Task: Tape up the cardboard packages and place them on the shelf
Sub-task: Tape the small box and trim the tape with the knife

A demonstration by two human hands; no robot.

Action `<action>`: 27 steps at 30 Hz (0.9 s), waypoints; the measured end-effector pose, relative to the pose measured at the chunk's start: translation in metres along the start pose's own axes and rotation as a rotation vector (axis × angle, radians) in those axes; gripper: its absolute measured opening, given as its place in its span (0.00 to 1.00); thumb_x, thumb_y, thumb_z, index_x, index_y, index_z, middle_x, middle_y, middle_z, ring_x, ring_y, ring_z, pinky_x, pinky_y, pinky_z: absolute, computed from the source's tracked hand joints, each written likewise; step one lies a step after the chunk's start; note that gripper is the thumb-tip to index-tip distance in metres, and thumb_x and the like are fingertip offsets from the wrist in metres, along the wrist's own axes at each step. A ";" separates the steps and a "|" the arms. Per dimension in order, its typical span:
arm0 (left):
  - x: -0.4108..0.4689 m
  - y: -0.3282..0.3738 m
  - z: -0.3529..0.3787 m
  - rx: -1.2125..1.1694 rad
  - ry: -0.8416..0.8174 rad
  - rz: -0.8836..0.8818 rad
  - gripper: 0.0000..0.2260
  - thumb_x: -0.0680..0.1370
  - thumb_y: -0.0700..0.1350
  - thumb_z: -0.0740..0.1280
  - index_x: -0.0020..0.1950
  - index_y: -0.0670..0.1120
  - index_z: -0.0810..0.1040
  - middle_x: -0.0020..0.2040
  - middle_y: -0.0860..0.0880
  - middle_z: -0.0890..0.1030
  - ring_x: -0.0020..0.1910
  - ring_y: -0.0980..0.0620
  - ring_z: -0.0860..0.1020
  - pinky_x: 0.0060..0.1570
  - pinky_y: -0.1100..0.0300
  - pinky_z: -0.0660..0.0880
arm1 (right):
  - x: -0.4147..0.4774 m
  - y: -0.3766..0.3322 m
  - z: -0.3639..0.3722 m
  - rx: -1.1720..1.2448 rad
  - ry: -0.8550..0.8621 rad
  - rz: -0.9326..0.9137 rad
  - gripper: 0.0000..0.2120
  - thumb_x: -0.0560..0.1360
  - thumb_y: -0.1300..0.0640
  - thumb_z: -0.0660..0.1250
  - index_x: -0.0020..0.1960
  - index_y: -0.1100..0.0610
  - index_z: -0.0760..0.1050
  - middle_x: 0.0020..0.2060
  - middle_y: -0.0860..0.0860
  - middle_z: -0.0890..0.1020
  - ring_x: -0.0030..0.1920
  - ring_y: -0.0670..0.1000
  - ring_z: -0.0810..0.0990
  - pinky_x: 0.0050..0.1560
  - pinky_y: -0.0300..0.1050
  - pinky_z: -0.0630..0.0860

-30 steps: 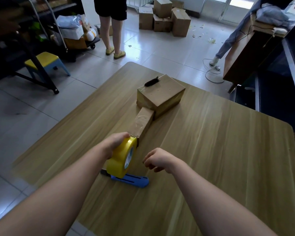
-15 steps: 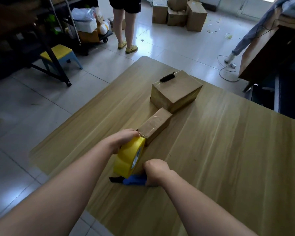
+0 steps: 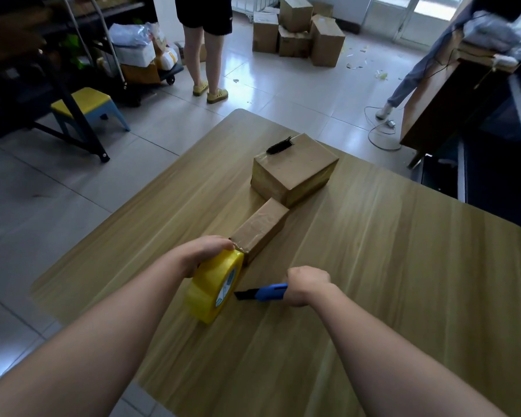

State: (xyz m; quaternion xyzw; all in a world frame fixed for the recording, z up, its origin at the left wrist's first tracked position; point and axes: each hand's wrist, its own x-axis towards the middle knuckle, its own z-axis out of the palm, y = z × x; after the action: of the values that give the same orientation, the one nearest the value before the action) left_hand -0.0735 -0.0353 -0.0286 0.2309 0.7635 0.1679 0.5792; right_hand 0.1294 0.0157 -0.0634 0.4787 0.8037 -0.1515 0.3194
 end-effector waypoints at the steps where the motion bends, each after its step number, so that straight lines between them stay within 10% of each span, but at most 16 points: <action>1: 0.001 0.000 0.000 0.003 -0.006 0.001 0.20 0.81 0.50 0.61 0.72 0.49 0.67 0.64 0.42 0.74 0.56 0.42 0.76 0.54 0.49 0.77 | 0.000 0.004 -0.001 0.008 -0.001 0.042 0.16 0.75 0.50 0.65 0.61 0.53 0.74 0.54 0.51 0.79 0.55 0.53 0.79 0.49 0.44 0.71; 7: 0.002 -0.002 0.000 -0.005 -0.027 0.029 0.16 0.80 0.49 0.62 0.67 0.48 0.71 0.56 0.44 0.76 0.51 0.45 0.78 0.50 0.51 0.78 | -0.005 0.023 -0.004 0.117 0.187 0.315 0.19 0.75 0.42 0.66 0.62 0.50 0.75 0.56 0.49 0.80 0.57 0.53 0.79 0.48 0.43 0.69; 16: 0.000 -0.004 0.006 -0.040 -0.034 0.043 0.10 0.81 0.49 0.62 0.62 0.50 0.72 0.49 0.47 0.75 0.47 0.47 0.76 0.48 0.55 0.76 | 0.003 -0.019 -0.028 0.776 0.496 0.130 0.06 0.80 0.50 0.62 0.52 0.52 0.69 0.47 0.52 0.78 0.45 0.55 0.76 0.44 0.46 0.71; 21: 0.004 -0.008 0.010 -0.047 -0.018 0.081 0.07 0.81 0.49 0.62 0.58 0.52 0.73 0.47 0.49 0.75 0.45 0.50 0.75 0.50 0.55 0.75 | 0.017 -0.041 -0.037 0.933 0.359 -0.002 0.29 0.75 0.45 0.71 0.73 0.45 0.66 0.62 0.49 0.78 0.61 0.53 0.77 0.59 0.49 0.76; 27: 0.006 -0.012 0.007 -0.082 -0.089 0.090 0.14 0.80 0.49 0.63 0.65 0.50 0.72 0.50 0.47 0.77 0.48 0.48 0.77 0.47 0.56 0.77 | 0.032 -0.055 -0.034 0.746 0.354 0.028 0.33 0.75 0.47 0.71 0.76 0.41 0.61 0.66 0.47 0.76 0.64 0.52 0.76 0.55 0.46 0.75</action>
State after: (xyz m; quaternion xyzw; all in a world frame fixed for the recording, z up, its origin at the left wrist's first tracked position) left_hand -0.0696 -0.0422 -0.0418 0.2483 0.7184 0.2143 0.6135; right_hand 0.0585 0.0290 -0.0621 0.5914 0.7294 -0.3434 -0.0171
